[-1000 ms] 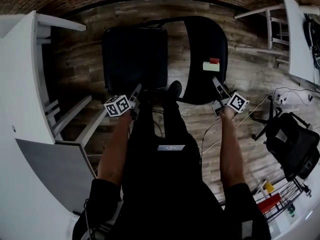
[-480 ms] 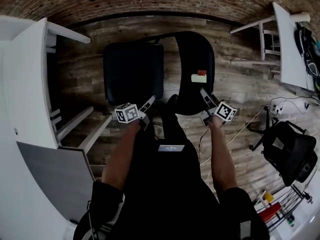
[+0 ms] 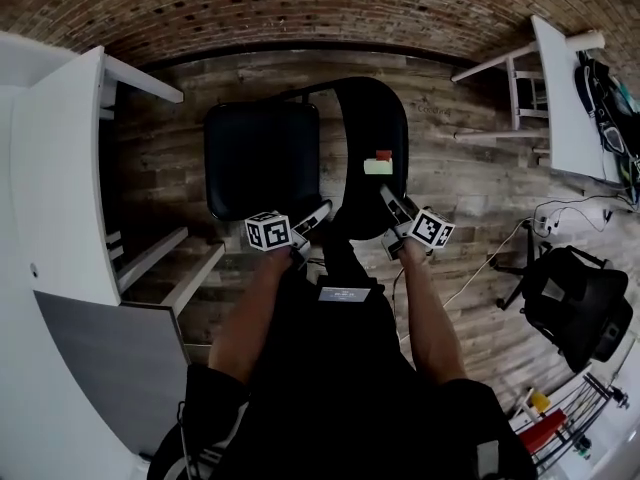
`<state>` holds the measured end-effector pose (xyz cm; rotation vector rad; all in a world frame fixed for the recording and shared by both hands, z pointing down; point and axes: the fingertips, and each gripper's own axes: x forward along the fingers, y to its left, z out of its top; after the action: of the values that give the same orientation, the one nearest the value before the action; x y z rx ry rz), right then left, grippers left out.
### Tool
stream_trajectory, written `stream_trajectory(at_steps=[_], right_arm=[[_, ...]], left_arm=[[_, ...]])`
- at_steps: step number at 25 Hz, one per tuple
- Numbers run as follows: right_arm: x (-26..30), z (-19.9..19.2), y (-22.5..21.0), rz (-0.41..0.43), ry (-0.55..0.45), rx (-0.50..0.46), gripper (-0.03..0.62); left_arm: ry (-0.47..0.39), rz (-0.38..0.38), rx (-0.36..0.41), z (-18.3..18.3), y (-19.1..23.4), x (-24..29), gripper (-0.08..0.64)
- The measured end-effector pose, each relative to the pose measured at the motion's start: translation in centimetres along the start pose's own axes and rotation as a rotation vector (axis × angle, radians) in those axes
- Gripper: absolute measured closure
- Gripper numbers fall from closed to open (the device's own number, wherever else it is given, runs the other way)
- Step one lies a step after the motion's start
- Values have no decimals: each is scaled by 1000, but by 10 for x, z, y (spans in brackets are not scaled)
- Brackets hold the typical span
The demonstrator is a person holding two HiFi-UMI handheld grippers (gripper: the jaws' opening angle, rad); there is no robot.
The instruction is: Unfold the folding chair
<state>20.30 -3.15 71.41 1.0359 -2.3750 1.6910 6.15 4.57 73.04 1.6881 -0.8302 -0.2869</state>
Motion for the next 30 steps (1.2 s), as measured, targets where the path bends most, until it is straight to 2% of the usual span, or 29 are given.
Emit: stream_trajectory(at_steps=[15,22,25,30], right_arm=[[25,-25,32,-14,19,-19,506],[43,-41,54,-26,33,-42,497],[47,-47,54,-35,30,-42,497],[59,-54,72,-34,26,-52,491]], left_arm=[[71,-116,19,-10,-50,27,313],[88,-109,36,-13,-46,21,313],[86,-131,30,-12,-52,19,313],[81,-89,38,-9,-38,7,314]])
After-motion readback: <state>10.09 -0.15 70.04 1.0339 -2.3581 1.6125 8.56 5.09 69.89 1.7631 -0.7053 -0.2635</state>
